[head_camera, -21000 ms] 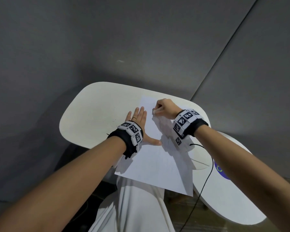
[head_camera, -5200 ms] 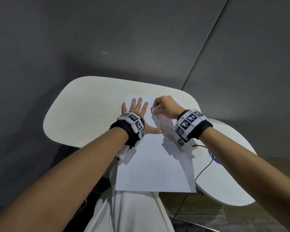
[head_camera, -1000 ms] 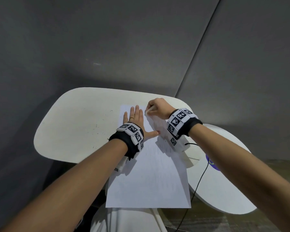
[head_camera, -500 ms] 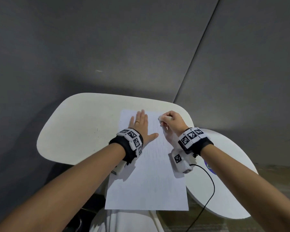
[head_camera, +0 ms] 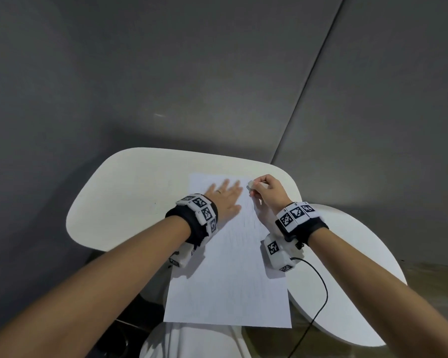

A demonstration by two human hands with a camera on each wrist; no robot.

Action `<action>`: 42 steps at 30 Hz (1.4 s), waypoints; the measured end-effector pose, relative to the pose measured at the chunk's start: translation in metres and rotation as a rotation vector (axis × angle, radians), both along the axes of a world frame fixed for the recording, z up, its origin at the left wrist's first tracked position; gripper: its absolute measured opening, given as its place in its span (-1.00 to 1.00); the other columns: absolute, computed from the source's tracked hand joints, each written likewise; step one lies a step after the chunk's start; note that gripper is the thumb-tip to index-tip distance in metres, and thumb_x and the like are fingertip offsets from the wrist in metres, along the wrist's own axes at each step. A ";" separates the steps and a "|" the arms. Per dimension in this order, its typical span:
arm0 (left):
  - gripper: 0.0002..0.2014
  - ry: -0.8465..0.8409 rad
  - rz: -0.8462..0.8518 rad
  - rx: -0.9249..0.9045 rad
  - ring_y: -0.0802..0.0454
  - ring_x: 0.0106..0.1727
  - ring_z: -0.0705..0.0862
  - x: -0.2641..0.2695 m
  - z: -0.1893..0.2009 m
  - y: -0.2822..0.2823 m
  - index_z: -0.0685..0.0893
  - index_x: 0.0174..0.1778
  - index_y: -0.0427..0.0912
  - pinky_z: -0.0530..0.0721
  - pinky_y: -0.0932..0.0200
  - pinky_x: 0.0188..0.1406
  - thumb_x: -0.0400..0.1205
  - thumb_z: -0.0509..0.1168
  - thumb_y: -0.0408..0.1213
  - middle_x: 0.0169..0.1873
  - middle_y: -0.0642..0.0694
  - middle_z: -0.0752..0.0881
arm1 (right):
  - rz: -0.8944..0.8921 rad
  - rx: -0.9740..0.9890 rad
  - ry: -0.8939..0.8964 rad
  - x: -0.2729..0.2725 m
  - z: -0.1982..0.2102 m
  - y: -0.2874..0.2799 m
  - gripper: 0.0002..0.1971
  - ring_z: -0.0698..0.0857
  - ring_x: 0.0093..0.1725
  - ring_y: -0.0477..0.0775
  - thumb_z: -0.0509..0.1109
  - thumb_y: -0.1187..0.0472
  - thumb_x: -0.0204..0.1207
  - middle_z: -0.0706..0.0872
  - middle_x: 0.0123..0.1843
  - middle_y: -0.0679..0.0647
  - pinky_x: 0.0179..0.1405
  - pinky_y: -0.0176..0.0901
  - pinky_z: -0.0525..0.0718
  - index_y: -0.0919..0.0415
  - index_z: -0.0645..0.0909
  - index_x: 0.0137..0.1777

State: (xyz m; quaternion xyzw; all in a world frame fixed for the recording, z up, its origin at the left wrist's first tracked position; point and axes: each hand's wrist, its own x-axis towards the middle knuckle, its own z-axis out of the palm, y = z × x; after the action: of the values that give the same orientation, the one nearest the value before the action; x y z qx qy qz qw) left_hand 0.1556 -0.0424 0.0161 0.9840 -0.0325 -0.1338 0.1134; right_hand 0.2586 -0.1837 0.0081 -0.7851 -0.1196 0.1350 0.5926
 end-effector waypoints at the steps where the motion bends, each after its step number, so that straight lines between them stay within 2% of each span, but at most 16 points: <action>1: -0.42 0.037 -0.043 -0.013 0.00 0.69 -0.26 0.002 -0.001 -0.001 -0.20 0.71 -0.08 -0.21 -0.14 0.65 0.81 -0.17 -0.04 0.69 0.03 -0.27 | 0.002 0.001 -0.003 0.000 0.000 0.000 -0.94 0.65 -0.35 0.01 0.33 0.37 0.53 0.67 -0.35 0.10 -0.32 -0.36 0.66 0.29 0.49 -0.13; 2: -0.43 0.044 -0.005 -0.002 0.01 0.69 -0.25 0.004 -0.004 0.003 -0.20 0.71 -0.07 -0.22 -0.14 0.65 0.81 -0.18 -0.03 0.69 0.03 -0.27 | 0.002 0.000 -0.002 0.000 0.000 -0.001 -0.94 0.65 -0.34 0.00 0.32 0.37 0.53 0.67 -0.34 0.10 -0.32 -0.37 0.66 0.29 0.49 -0.13; 5: -0.37 0.066 0.423 0.121 -0.06 0.70 -0.21 0.007 -0.011 0.024 -0.21 0.69 -0.24 -0.24 -0.13 0.64 0.79 -0.20 0.02 0.69 -0.13 -0.24 | -0.001 0.006 0.007 -0.001 0.000 -0.001 -0.94 0.66 -0.29 0.03 0.34 0.37 0.51 0.68 -0.31 0.10 -0.29 -0.33 0.66 0.29 0.49 -0.14; 7: -0.34 0.108 0.574 0.150 -0.13 0.70 -0.19 0.006 -0.007 0.030 -0.19 0.68 -0.33 -0.24 -0.12 0.63 0.79 -0.18 0.02 0.69 -0.23 -0.21 | 0.006 0.024 0.020 -0.001 0.000 -0.002 -0.92 0.66 -0.26 0.03 0.37 0.35 0.50 0.70 -0.27 0.10 -0.28 -0.32 0.67 0.26 0.50 -0.17; 9: -0.35 0.045 0.509 0.172 -0.13 0.70 -0.22 -0.001 0.000 0.024 -0.20 0.68 -0.32 -0.26 -0.10 0.63 0.79 -0.17 -0.01 0.68 -0.23 -0.24 | 0.013 0.032 0.035 -0.001 -0.001 -0.003 -0.90 0.66 -0.23 0.02 0.41 0.33 0.48 0.72 -0.21 0.12 -0.21 -0.28 0.67 0.24 0.53 -0.20; 12: -0.29 0.001 0.253 0.044 -0.07 0.69 -0.29 -0.015 0.002 0.005 -0.26 0.68 -0.25 -0.24 -0.08 0.65 0.77 -0.10 0.05 0.67 -0.15 -0.34 | 0.025 0.131 0.121 -0.005 -0.002 -0.003 -0.89 0.68 -0.24 -0.04 0.48 0.32 0.41 0.74 -0.20 0.14 -0.05 -0.16 0.71 0.24 0.58 -0.21; 14: -0.18 0.025 0.221 -0.033 -0.03 0.68 -0.32 -0.020 -0.005 -0.004 -0.28 0.69 -0.21 -0.24 -0.07 0.66 0.71 -0.02 0.18 0.66 -0.10 -0.36 | 0.065 0.123 0.107 -0.005 -0.001 -0.004 -0.89 0.67 -0.33 -0.08 0.51 0.34 0.39 0.72 -0.32 0.08 -0.16 -0.16 0.69 0.29 0.60 -0.19; 16: -0.08 0.041 0.258 -0.062 -0.04 0.68 -0.34 -0.015 -0.012 -0.006 -0.29 0.68 -0.21 -0.26 -0.09 0.65 0.65 0.03 0.28 0.66 -0.10 -0.37 | 0.135 0.029 0.045 -0.004 0.004 -0.005 -0.88 0.63 -0.39 -0.07 0.52 0.34 0.38 0.70 -0.37 0.02 -0.31 -0.20 0.60 0.29 0.62 -0.20; 19: 0.05 0.050 0.274 -0.063 -0.06 0.67 -0.38 -0.003 -0.018 -0.008 -0.31 0.67 -0.20 -0.31 -0.13 0.64 0.56 0.09 0.39 0.65 -0.10 -0.39 | 0.195 -0.150 -0.056 -0.004 0.010 -0.004 -0.89 0.62 -0.35 -0.05 0.52 0.30 0.39 0.69 -0.32 0.00 -0.35 -0.29 0.58 0.23 0.62 -0.21; 22: 0.14 0.045 0.321 -0.062 -0.05 0.66 -0.39 0.006 -0.019 -0.011 -0.32 0.68 -0.18 -0.33 -0.14 0.62 0.47 0.15 0.47 0.66 -0.07 -0.39 | 0.257 -0.356 -0.268 -0.009 0.021 0.004 -0.93 0.61 -0.26 -0.09 0.45 0.35 0.43 0.70 -0.23 0.02 -0.37 -0.58 0.51 0.25 0.60 -0.17; 25: 0.21 0.055 0.329 -0.063 -0.05 0.67 -0.39 0.008 -0.018 -0.011 -0.31 0.68 -0.17 -0.32 -0.15 0.61 0.41 0.19 0.50 0.66 -0.06 -0.38 | 0.390 -0.594 -0.335 -0.015 0.039 0.004 -0.97 0.61 -0.21 -0.01 0.41 0.37 0.42 0.77 -0.12 0.15 -0.39 -0.52 0.47 0.26 0.62 -0.18; 28: 0.22 0.048 0.304 -0.058 -0.05 0.67 -0.38 0.007 -0.020 -0.007 -0.30 0.68 -0.15 -0.32 -0.16 0.61 0.39 0.18 0.52 0.66 -0.05 -0.37 | 0.554 -0.756 -0.295 -0.023 0.046 -0.004 -0.93 0.61 -0.22 0.01 0.43 0.36 0.37 0.75 -0.15 0.11 -0.33 -0.40 0.50 0.29 0.67 -0.15; 31: 0.23 0.022 0.285 -0.045 -0.07 0.67 -0.38 0.005 -0.023 -0.008 -0.29 0.69 -0.10 -0.33 -0.18 0.59 0.35 0.16 0.57 0.66 -0.05 -0.38 | 0.493 -0.767 -0.382 -0.020 0.044 0.004 -0.87 0.60 -0.14 -0.01 0.42 0.37 0.36 0.77 -0.09 0.10 -0.32 -0.50 0.44 0.36 0.69 -0.10; 35: 0.24 0.021 0.287 -0.048 -0.06 0.66 -0.39 0.004 -0.023 -0.008 -0.30 0.69 -0.07 -0.34 -0.18 0.60 0.33 0.15 0.59 0.66 -0.04 -0.38 | 0.353 -0.740 -0.366 -0.001 0.046 0.026 -0.87 0.61 -0.12 0.02 0.40 0.36 0.36 0.78 -0.08 0.11 -0.43 -0.57 0.43 0.36 0.70 -0.11; 38: 0.24 0.037 0.285 -0.044 -0.05 0.66 -0.40 0.004 -0.021 -0.007 -0.31 0.68 -0.07 -0.33 -0.20 0.59 0.33 0.15 0.59 0.66 -0.03 -0.39 | 0.361 -0.695 -0.354 -0.008 0.044 0.017 -0.96 0.66 -0.11 0.03 0.37 0.37 0.38 0.80 -0.04 0.15 -0.32 -0.45 0.47 0.26 0.65 -0.23; 42: 0.25 0.037 0.283 -0.033 -0.06 0.66 -0.40 0.005 -0.023 -0.008 -0.31 0.69 -0.08 -0.32 -0.23 0.60 0.32 0.14 0.60 0.66 -0.03 -0.38 | 0.516 -0.680 -0.354 -0.034 0.045 -0.008 -0.92 0.69 -0.11 0.03 0.41 0.39 0.36 0.81 -0.07 0.13 -0.09 -0.26 0.61 0.21 0.65 -0.24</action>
State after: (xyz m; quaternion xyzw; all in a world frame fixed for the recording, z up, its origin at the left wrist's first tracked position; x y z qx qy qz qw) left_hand 0.1608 -0.0501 -0.0070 0.9741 0.1063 -0.1342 0.1479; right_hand 0.2248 -0.1921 0.0529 -0.8903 -0.3596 0.1736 0.2189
